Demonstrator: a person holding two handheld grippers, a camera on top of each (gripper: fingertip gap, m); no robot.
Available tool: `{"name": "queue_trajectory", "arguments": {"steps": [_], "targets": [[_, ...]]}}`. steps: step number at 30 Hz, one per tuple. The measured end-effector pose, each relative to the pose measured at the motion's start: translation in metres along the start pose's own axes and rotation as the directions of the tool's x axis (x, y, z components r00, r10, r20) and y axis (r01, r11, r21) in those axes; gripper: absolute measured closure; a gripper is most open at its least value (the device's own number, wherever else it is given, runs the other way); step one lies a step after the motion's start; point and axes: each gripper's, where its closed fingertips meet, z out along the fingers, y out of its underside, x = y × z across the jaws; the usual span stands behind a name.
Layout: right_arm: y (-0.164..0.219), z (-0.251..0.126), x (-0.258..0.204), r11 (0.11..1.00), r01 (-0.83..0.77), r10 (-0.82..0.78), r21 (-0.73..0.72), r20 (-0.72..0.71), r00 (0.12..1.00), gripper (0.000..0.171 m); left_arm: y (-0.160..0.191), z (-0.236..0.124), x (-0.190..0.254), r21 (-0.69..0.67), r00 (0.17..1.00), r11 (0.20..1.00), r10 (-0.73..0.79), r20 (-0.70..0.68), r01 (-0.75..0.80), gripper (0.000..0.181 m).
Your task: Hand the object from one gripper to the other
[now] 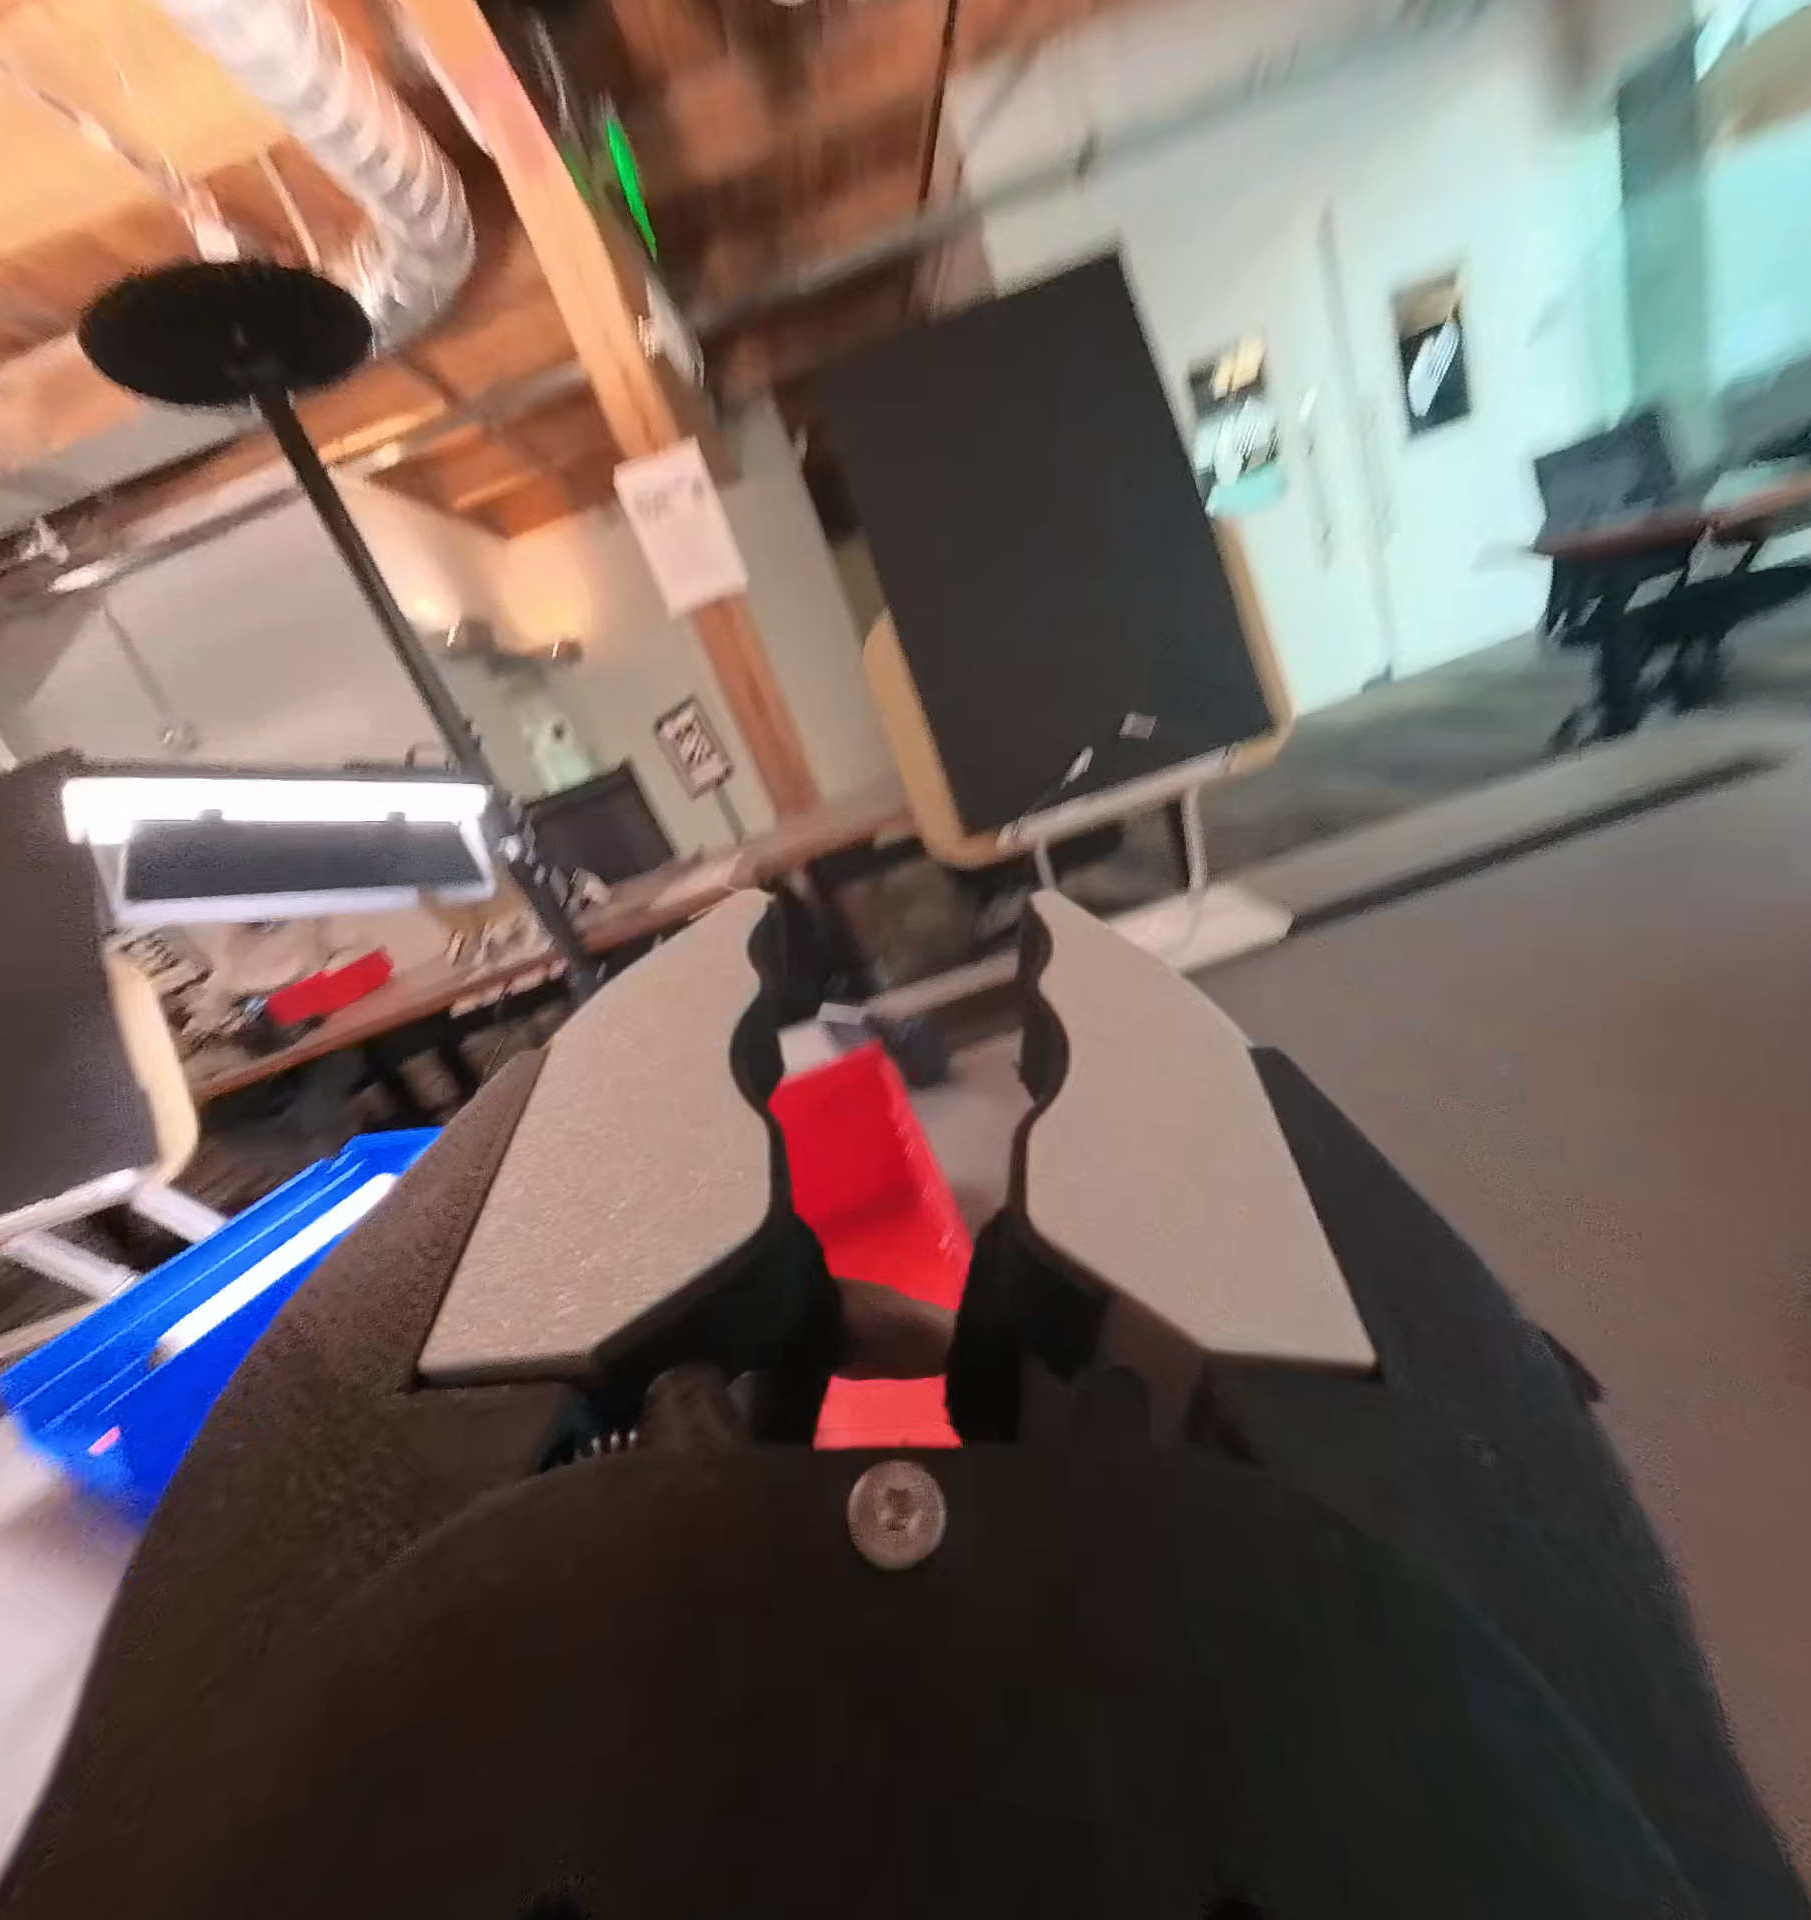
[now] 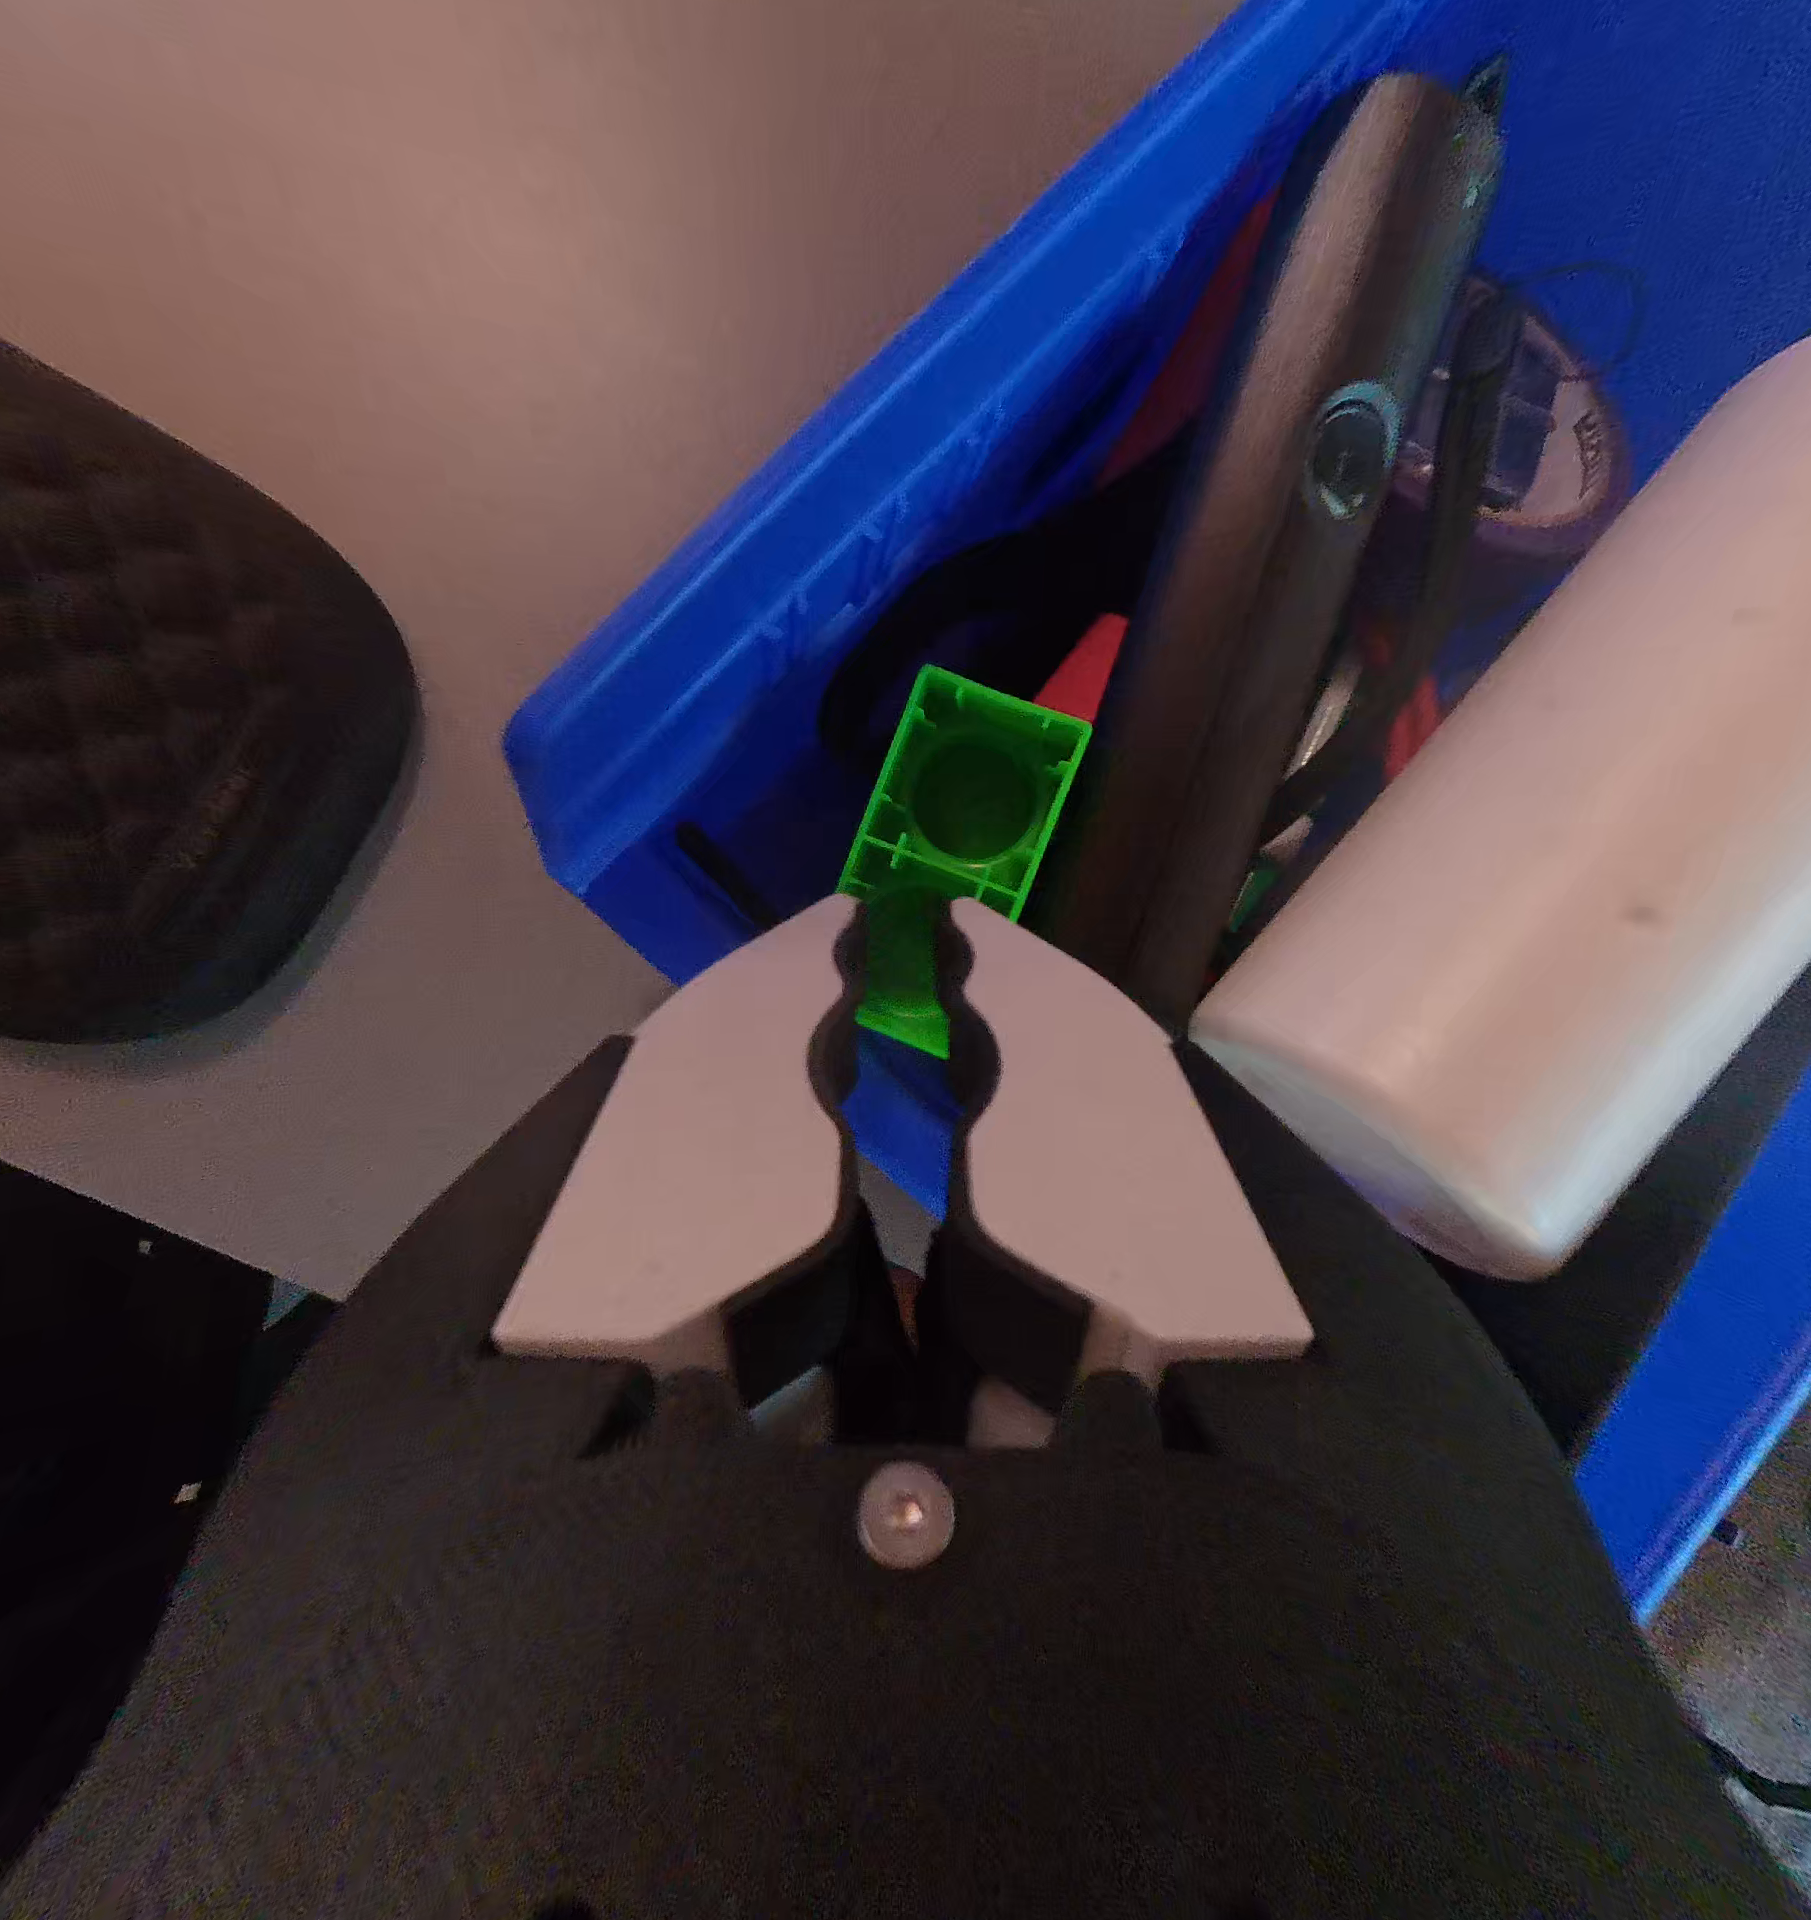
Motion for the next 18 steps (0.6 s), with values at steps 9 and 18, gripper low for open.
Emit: {"name": "queue_trajectory", "arguments": {"steps": [9,18], "targets": [[-0.064,-0.089,-0.008,0.832,0.09,-0.065,0.547,-0.065,0.996,0.134,0.069,0.003,-0.028,-0.34,0.995,0.938,0.091,0.05,-0.069,0.132],[-0.093,-0.157,-0.05,0.545,0.128,-0.184,0.829,-0.031,0.982,0.133,0.187,-0.021,-0.026,-0.768,0.985,0.627,-0.01,-0.173,-0.129,0.124]]}}
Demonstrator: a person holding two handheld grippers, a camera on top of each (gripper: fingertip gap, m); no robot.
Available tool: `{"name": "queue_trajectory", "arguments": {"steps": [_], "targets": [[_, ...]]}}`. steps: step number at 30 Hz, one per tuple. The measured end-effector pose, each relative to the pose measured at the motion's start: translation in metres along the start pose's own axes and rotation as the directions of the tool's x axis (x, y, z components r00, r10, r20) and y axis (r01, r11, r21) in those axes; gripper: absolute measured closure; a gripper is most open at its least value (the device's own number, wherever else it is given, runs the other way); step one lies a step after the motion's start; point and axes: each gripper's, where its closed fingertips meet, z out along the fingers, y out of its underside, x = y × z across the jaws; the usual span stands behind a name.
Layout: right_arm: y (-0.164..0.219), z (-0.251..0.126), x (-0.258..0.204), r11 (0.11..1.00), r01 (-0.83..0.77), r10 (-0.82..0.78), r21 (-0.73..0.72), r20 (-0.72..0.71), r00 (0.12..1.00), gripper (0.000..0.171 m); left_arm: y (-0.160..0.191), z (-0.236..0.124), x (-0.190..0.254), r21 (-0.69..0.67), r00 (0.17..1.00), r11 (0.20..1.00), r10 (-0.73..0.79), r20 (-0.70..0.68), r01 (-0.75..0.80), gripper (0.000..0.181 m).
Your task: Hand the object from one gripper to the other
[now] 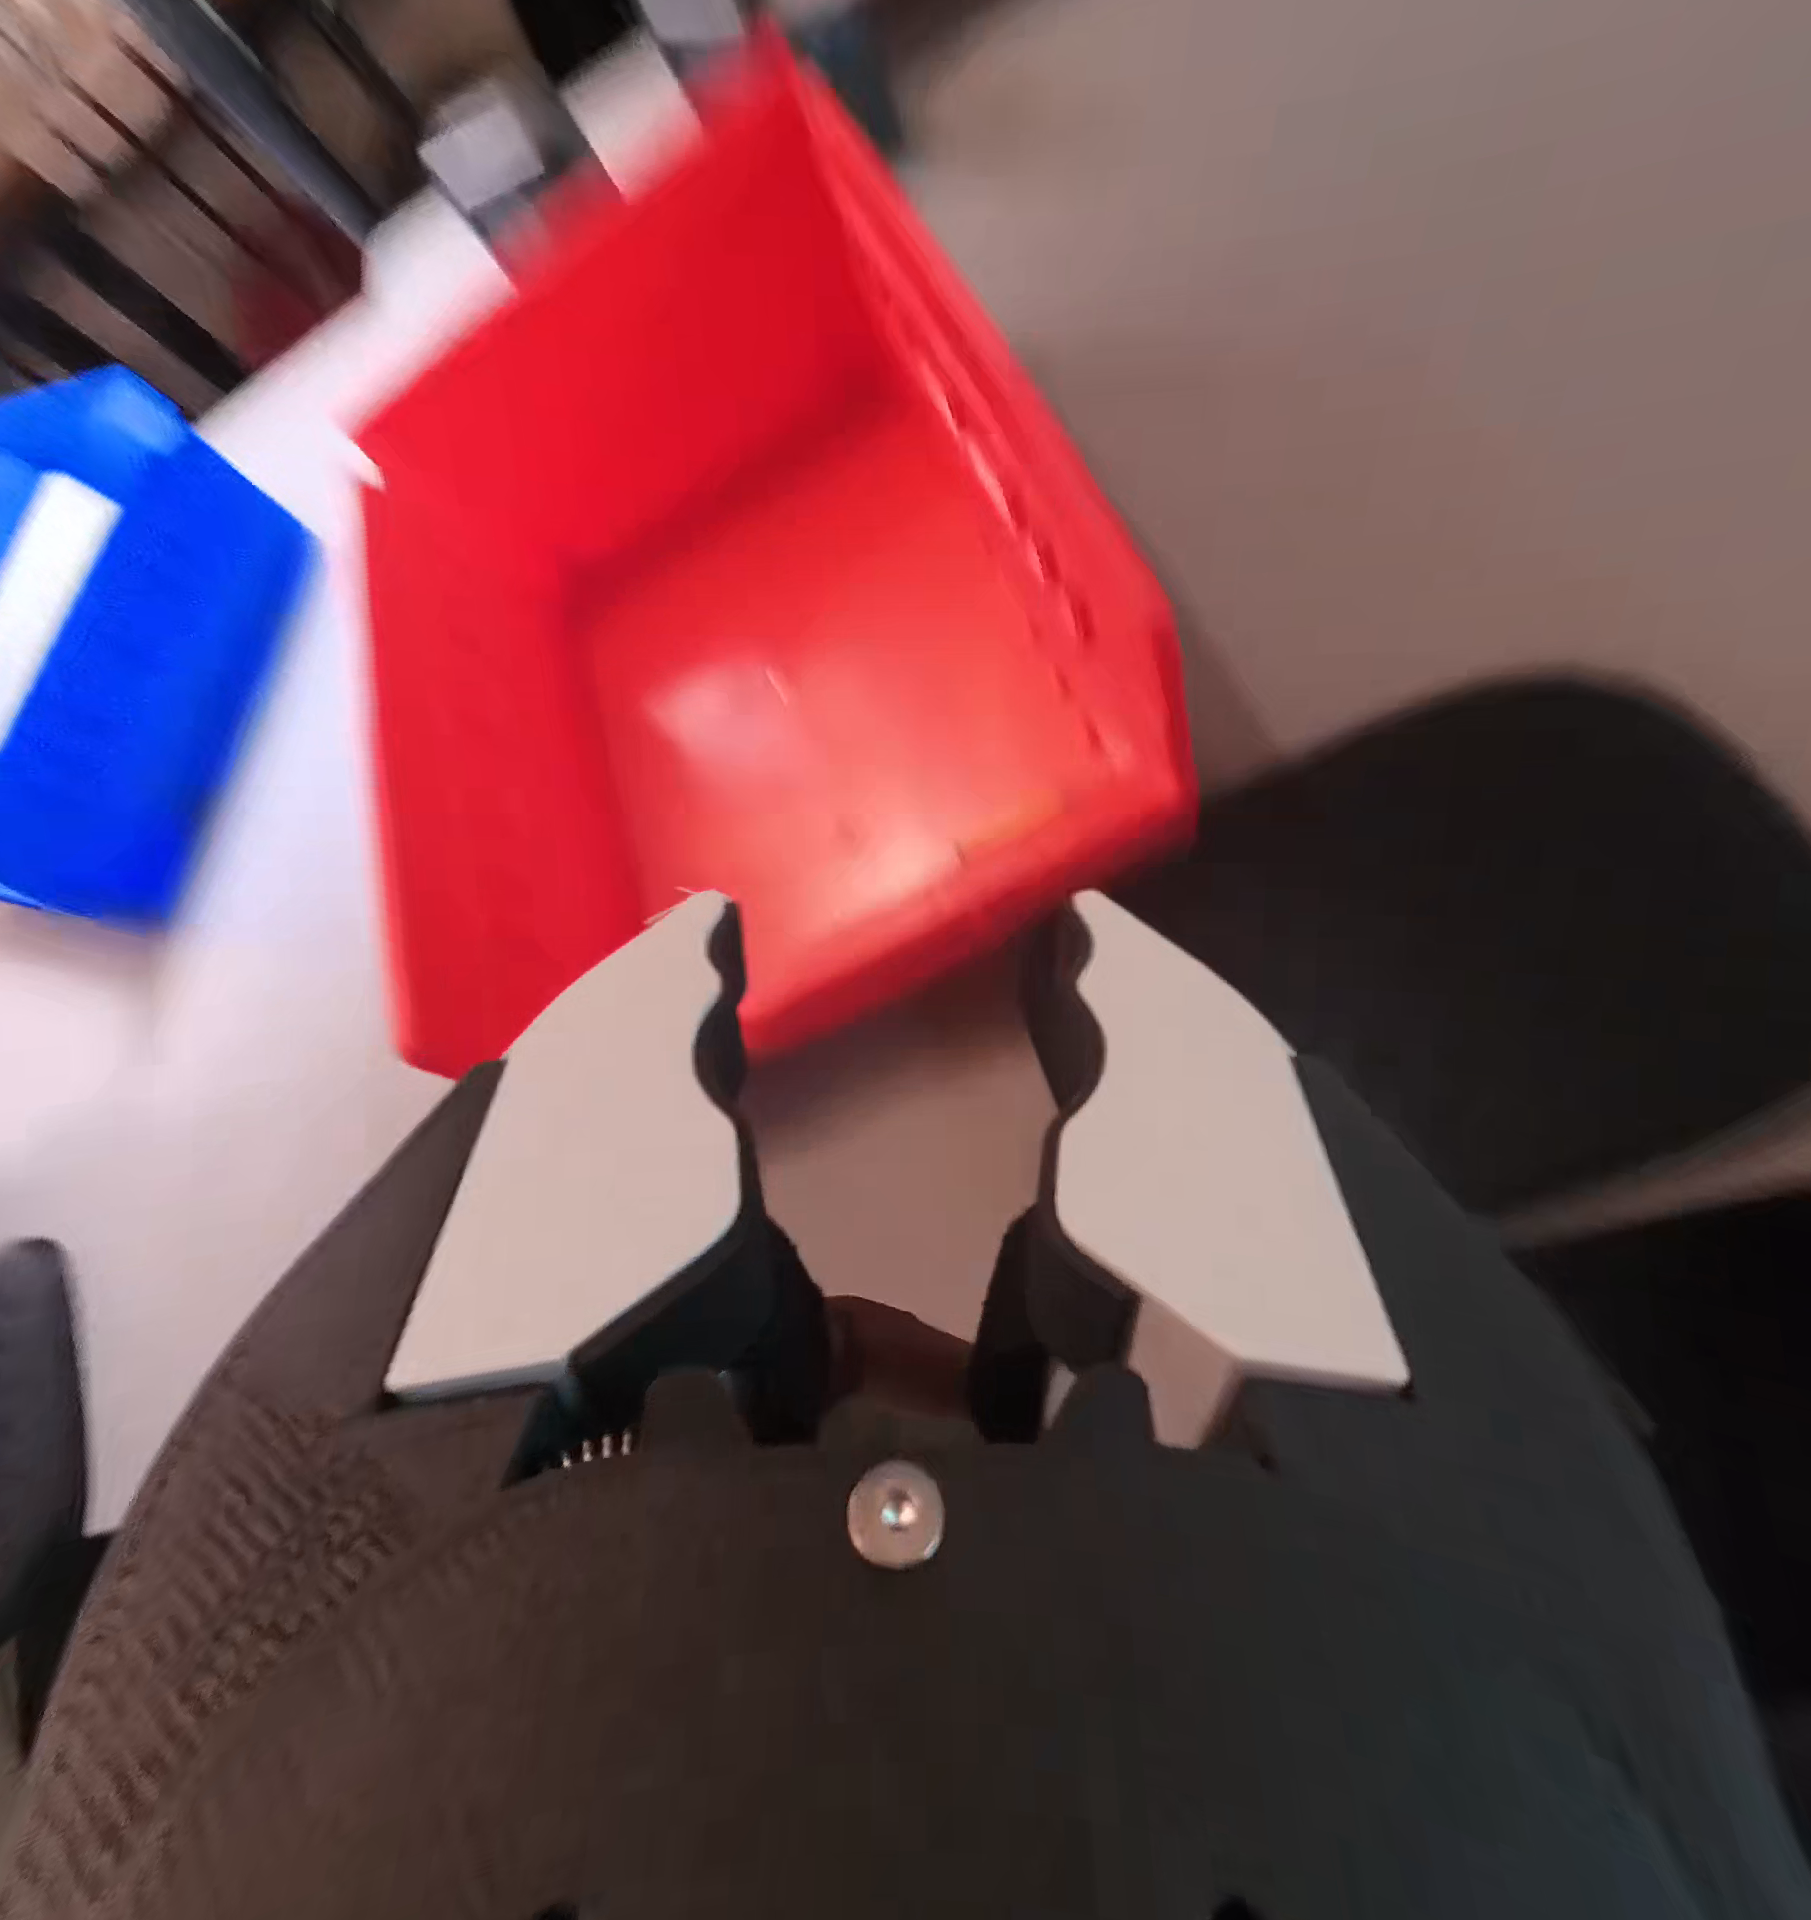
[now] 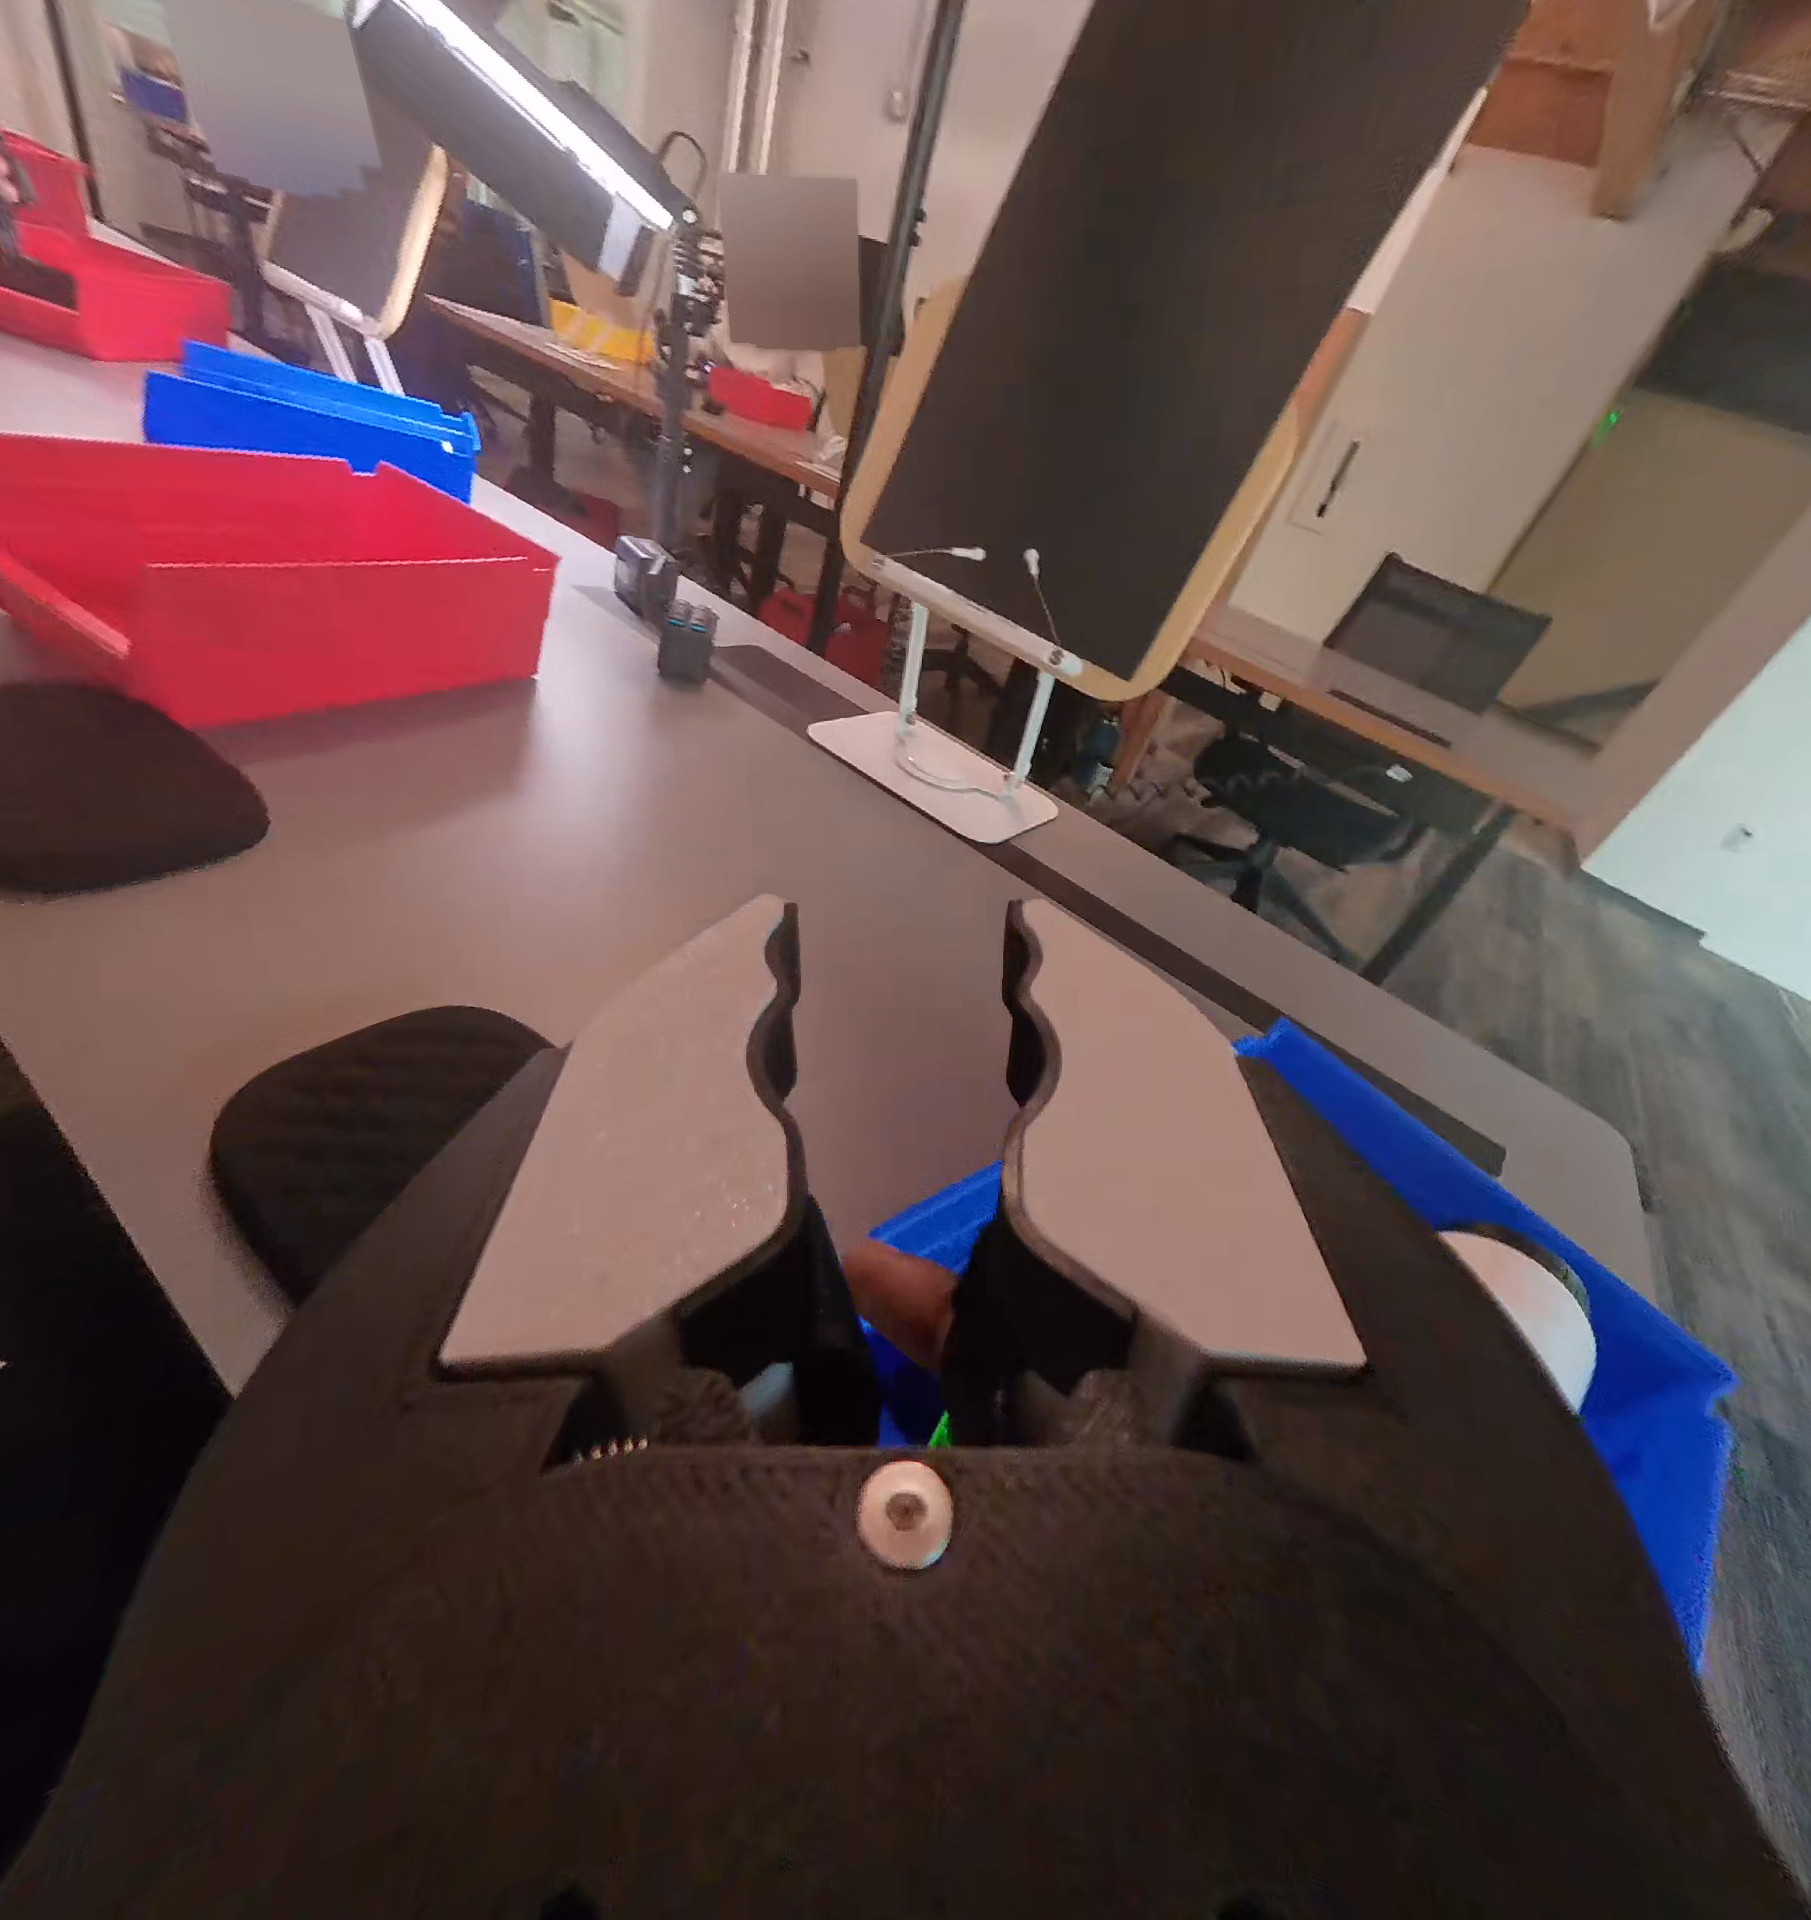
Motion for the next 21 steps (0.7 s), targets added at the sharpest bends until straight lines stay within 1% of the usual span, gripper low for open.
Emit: {"name": "queue_trajectory", "arguments": {"steps": [1,3,5,7,9,13,16,17,19,21], "targets": [[-0.001,0.0,-0.003,1.0,0.017,-0.017,0.003,0.011,1.0,0.133,0.01,0.005,0.002,-0.038,0.999,0.999,0.023,-0.031,-0.024,0.121],[-0.004,0.001,-0.01,0.998,0.058,-0.059,0.014,0.026,0.998,0.133,0.024,0.017,0.005,-0.066,0.988,0.988,0.136,-0.072,-0.141,0.121],[-0.005,0.003,-0.017,0.996,0.089,-0.09,0.025,0.053,0.995,0.133,0.037,0.031,0.0,-0.097,0.967,0.963,0.247,-0.068,-0.252,0.122],[-0.008,0.004,-0.023,0.993,0.111,-0.113,0.037,0.069,0.991,0.133,0.047,0.043,-0.008,-0.136,0.957,0.947,0.286,-0.056,-0.291,0.124],[-0.012,0.004,-0.029,0.989,0.134,-0.139,0.054,0.082,0.987,0.133,0.049,0.055,-0.014,-0.123,0.95,0.942,0.311,-0.038,-0.314,0.125],[-0.02,0.0,-0.04,0.98,0.171,-0.182,0.104,0.109,0.977,0.133,0.061,0.08,-0.02,-0.109,0.902,0.896,0.43,-0.021,-0.43,0.125],[-0.025,-0.004,-0.047,0.97,0.195,-0.214,0.147,0.126,0.969,0.133,0.068,0.098,-0.026,-0.086,0.875,0.872,0.484,0.001,-0.482,0.133],[-0.027,-0.005,-0.048,0.967,0.2,-0.221,0.158,0.128,0.967,0.133,0.065,0.098,-0.027,-0.065,0.862,0.861,0.506,0.021,-0.504,0.135],[-0.029,-0.007,-0.049,0.964,0.203,-0.226,0.169,0.127,0.966,0.134,0.061,0.092,-0.028,-0.068,0.837,0.837,0.546,0.036,-0.543,0.137],[-0.03,-0.007,-0.05,0.961,0.21,-0.234,0.178,0.125,0.964,0.134,0.046,0.079,-0.023,-0.036,0.813,0.815,0.58,0.061,-0.579,0.14]]}}
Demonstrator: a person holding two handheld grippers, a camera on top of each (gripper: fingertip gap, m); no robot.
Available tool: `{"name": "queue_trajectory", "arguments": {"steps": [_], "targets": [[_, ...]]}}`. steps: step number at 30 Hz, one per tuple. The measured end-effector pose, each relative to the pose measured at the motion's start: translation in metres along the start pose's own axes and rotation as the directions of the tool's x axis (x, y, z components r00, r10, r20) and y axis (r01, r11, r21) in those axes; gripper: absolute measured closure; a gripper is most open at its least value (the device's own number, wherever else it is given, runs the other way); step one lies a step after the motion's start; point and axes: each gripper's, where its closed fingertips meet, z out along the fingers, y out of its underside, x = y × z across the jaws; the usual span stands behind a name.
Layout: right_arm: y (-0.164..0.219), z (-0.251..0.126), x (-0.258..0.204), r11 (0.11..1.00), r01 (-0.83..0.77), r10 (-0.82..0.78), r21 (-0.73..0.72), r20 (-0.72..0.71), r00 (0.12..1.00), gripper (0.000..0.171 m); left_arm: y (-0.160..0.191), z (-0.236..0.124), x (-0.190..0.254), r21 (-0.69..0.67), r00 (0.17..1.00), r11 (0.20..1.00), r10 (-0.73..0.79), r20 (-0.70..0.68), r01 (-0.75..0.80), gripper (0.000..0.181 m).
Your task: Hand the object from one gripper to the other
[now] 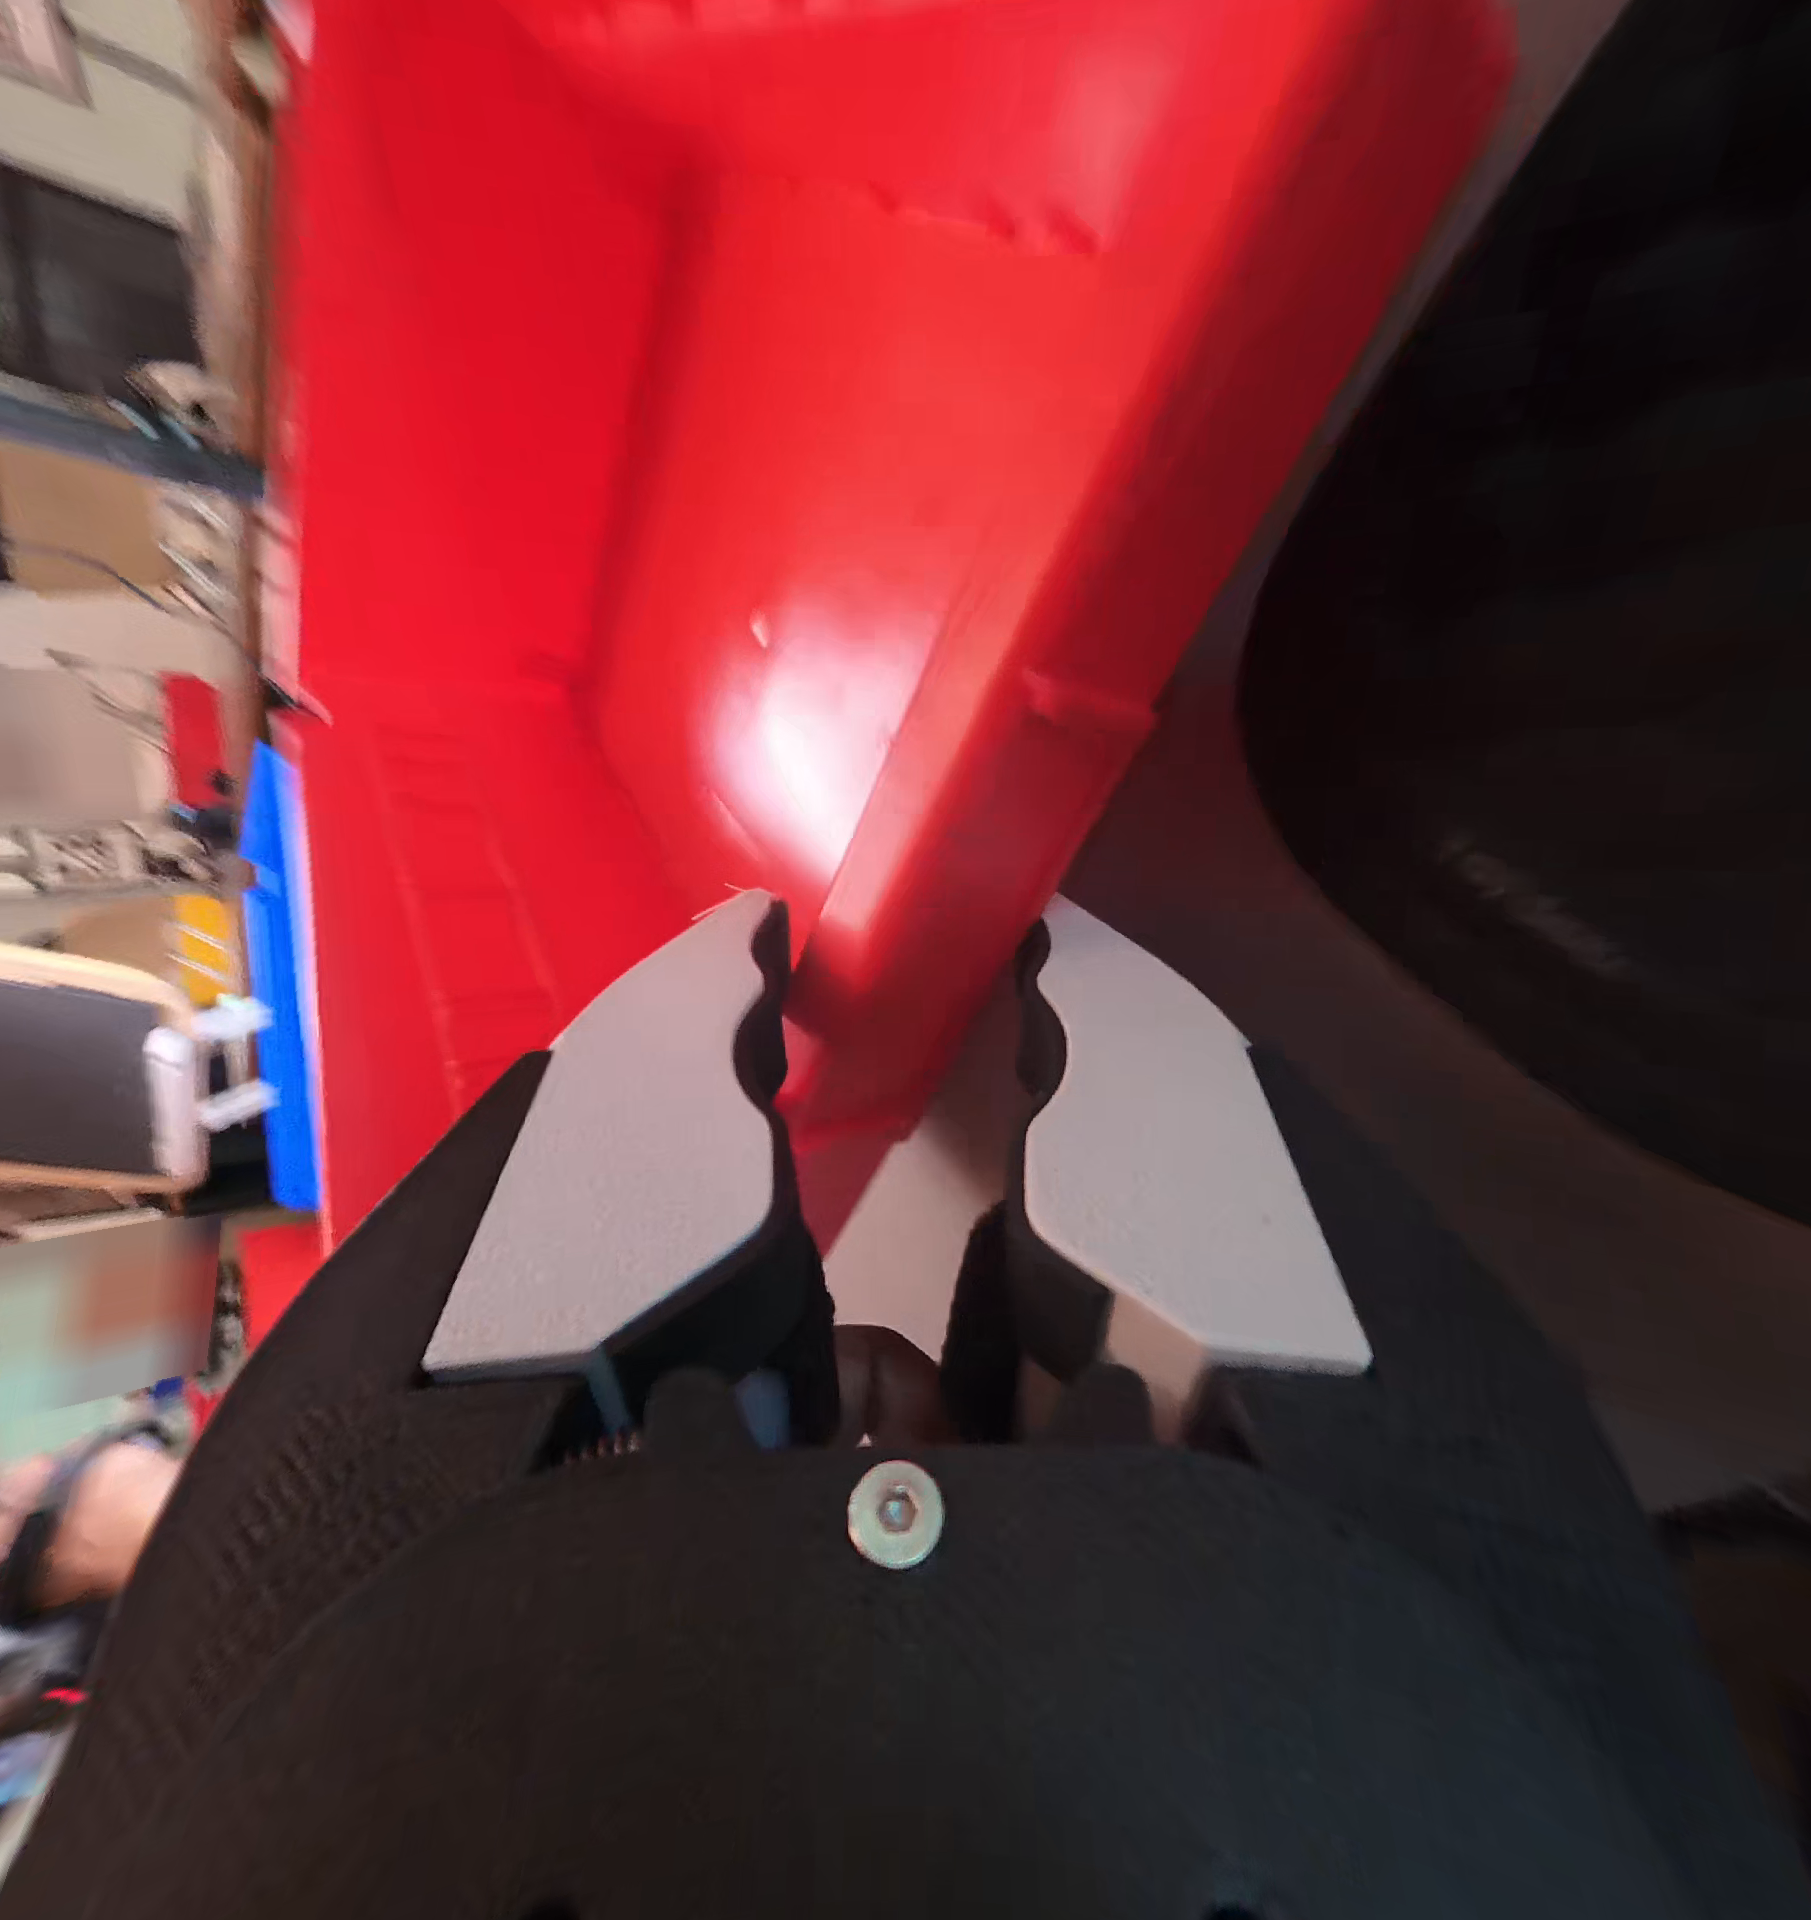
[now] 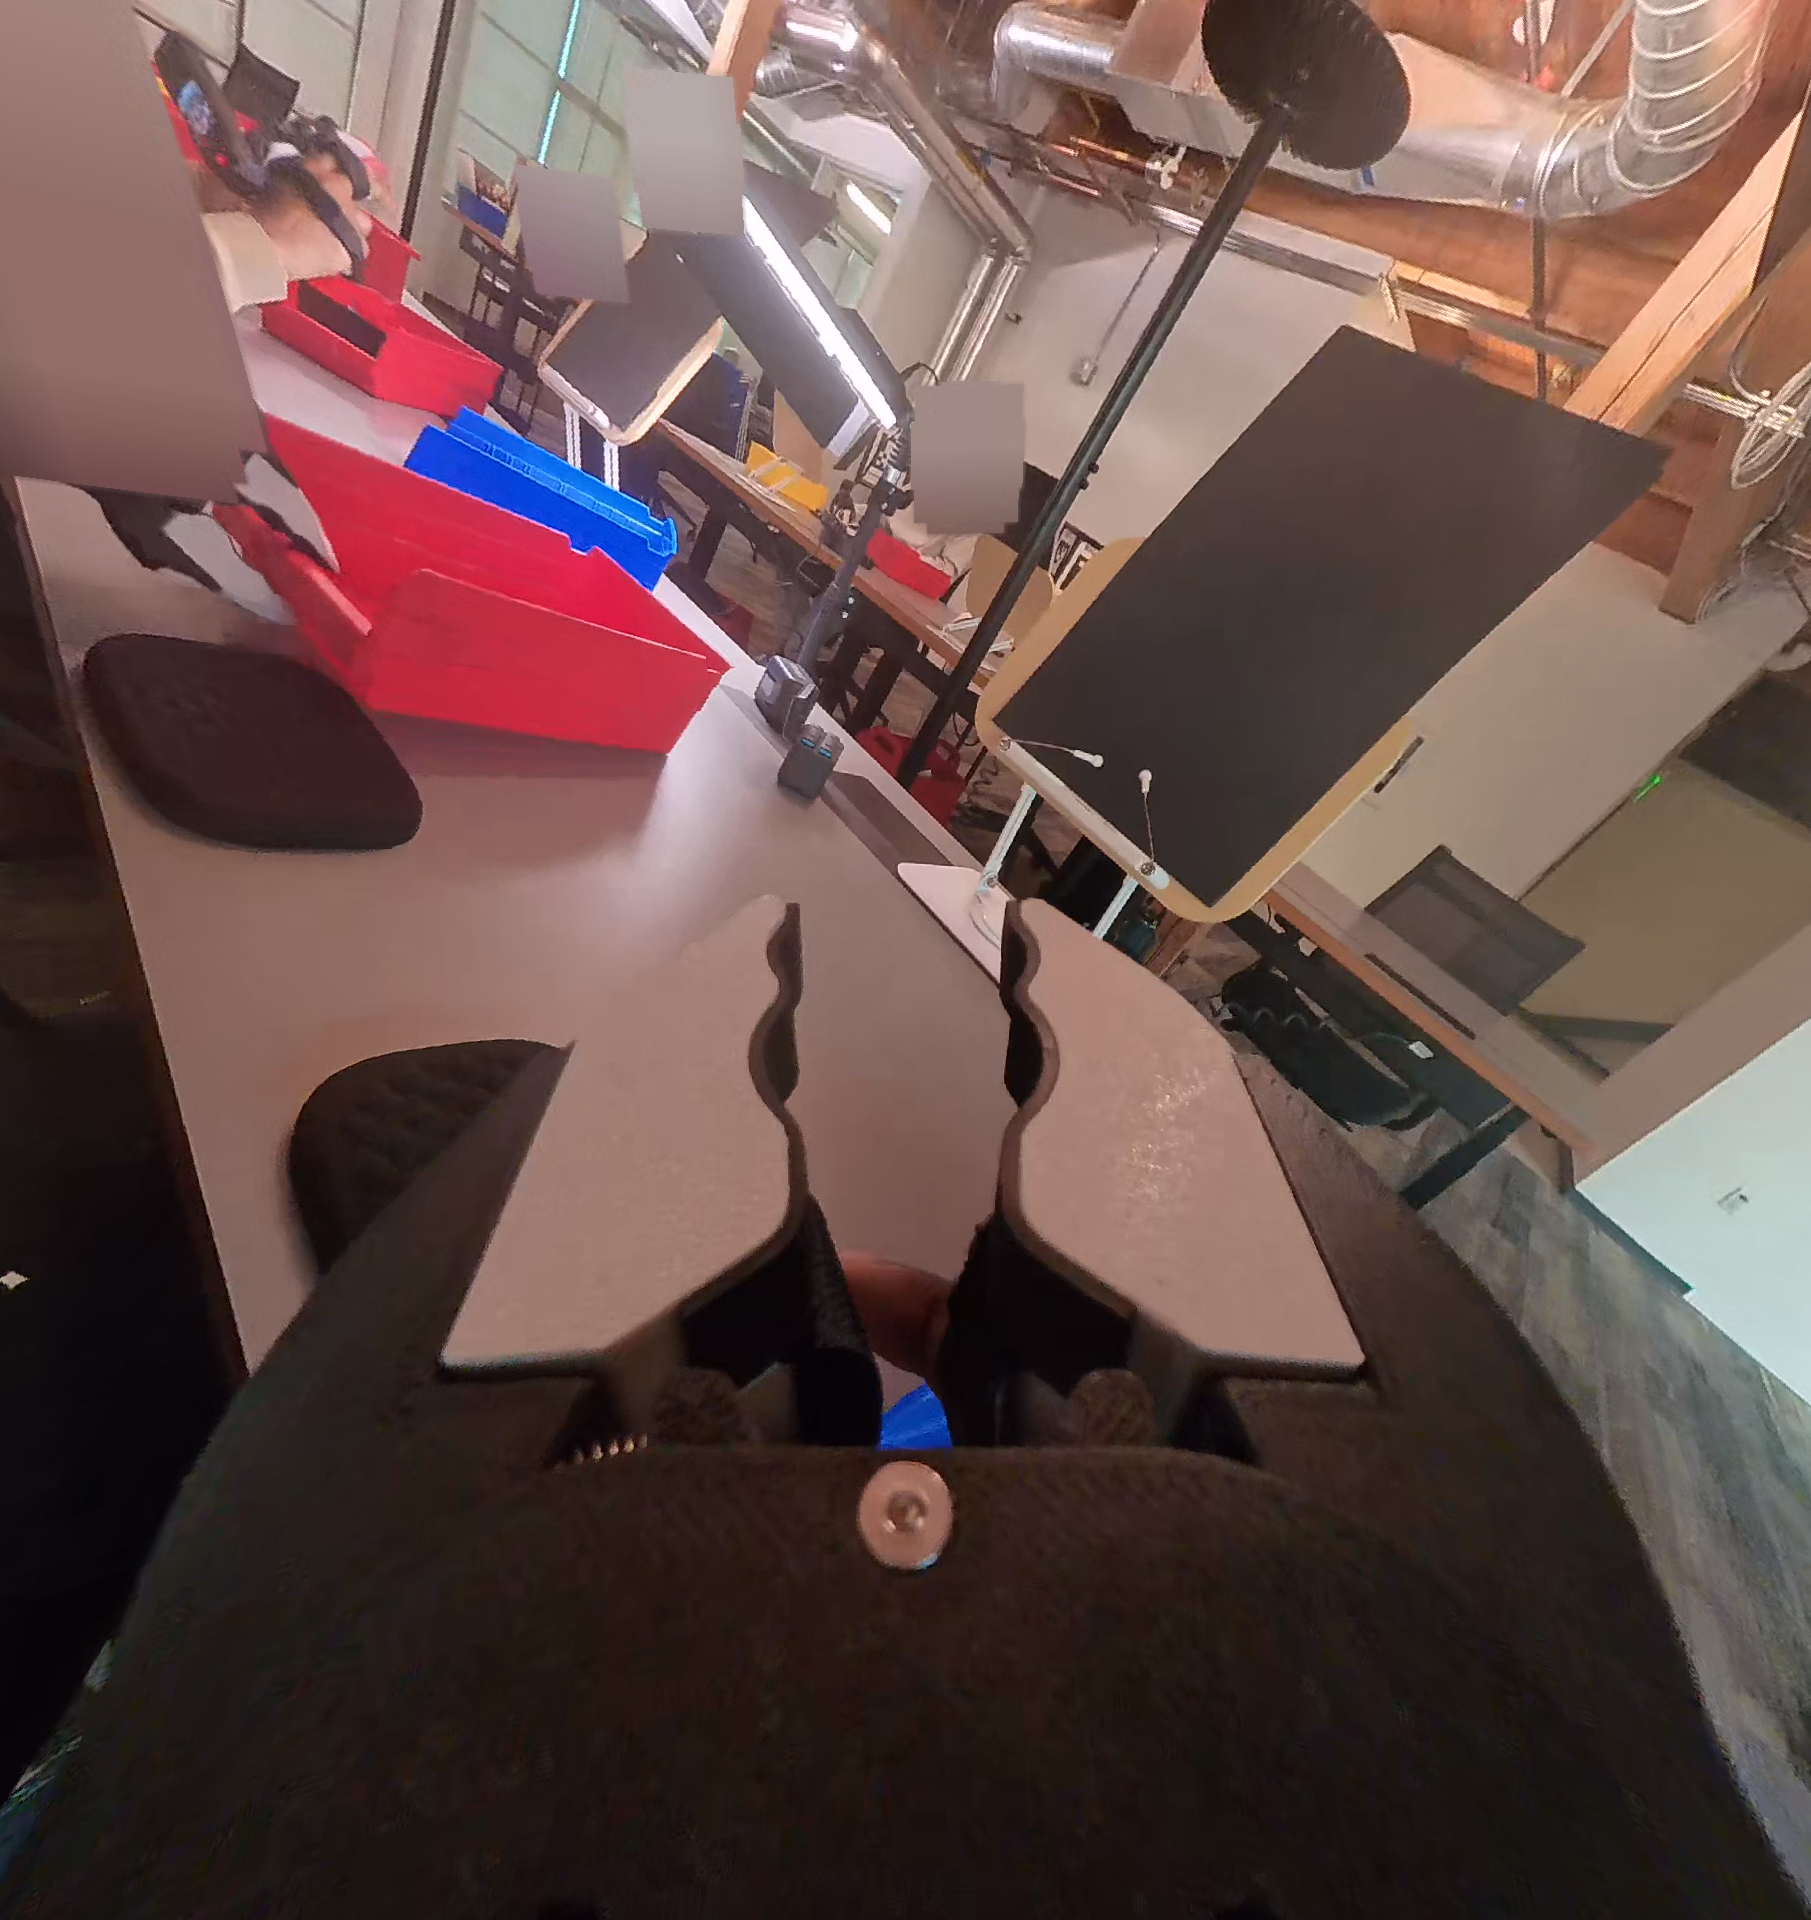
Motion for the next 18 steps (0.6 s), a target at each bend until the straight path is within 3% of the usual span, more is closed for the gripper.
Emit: {"name": "queue_trajectory", "arguments": {"steps": [3,7,15,18], "targets": [[0.0,0.001,-0.003,1.0,0.02,-0.021,0.004,0.012,1.0,0.134,-0.031,-0.022,-0.001,0.07,1.0,0.997,0.02,-0.014,-0.019,0.141],[-0.001,0.001,-0.007,0.999,0.034,-0.034,0.004,0.021,0.999,0.135,-0.076,-0.04,-0.012,0.198,0.996,0.978,0.044,0.074,-0.058,0.147],[-0.005,-0.004,-0.006,0.999,0.046,-0.046,0.016,0.01,0.999,0.136,-0.08,-0.042,-0.019,0.188,0.991,0.979,0.053,0.125,-0.077,0.148],[-0.005,-0.003,-0.005,0.999,0.036,-0.036,0.022,0.003,0.999,0.137,-0.088,-0.055,-0.046,0.246,0.96,0.968,-0.025,0.278,-0.045,0.15]]}}
